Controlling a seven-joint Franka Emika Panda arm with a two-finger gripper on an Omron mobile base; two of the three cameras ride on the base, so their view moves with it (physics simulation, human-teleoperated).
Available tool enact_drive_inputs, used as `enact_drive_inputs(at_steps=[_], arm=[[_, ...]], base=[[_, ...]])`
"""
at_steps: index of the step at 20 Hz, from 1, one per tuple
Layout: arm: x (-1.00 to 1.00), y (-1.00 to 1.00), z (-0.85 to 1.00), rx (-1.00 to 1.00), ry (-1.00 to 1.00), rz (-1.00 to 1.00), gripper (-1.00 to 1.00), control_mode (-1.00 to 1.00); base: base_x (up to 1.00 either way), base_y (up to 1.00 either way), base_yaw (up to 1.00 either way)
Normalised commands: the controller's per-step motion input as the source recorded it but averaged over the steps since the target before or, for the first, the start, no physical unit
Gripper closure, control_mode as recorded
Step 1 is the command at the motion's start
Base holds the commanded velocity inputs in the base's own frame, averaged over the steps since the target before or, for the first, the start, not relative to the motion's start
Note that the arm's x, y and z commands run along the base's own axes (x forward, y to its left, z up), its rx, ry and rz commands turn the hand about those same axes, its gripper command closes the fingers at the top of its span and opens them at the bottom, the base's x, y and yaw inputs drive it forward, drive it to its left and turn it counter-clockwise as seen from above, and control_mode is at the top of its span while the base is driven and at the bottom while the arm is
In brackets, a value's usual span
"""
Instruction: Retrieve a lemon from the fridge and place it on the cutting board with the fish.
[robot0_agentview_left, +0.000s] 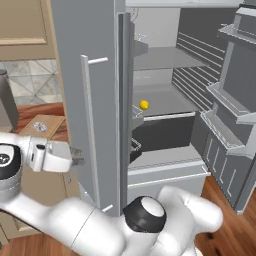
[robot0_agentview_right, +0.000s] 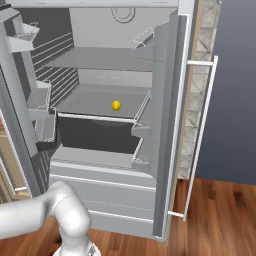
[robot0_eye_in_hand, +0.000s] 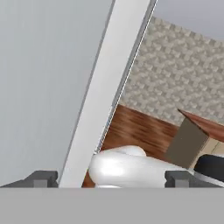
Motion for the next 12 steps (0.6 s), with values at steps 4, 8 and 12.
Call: enact_drive_inputs(at_steps=[4, 8, 12], arm=[[-0.95, -0.33, 0.00, 0.01, 0.00, 0.00, -1.00, -1.00], [-1.00, -0.82, 0.19, 0.16, 0.00, 0.12, -1.00, -1.00], [-1.00, -0.66, 0.06, 0.18, 0.06, 0.21, -1.00, -1.00]], base=[[0.00, 0.00, 0.00], [0.00, 0.00, 0.00], [0.00, 0.00, 0.00]])
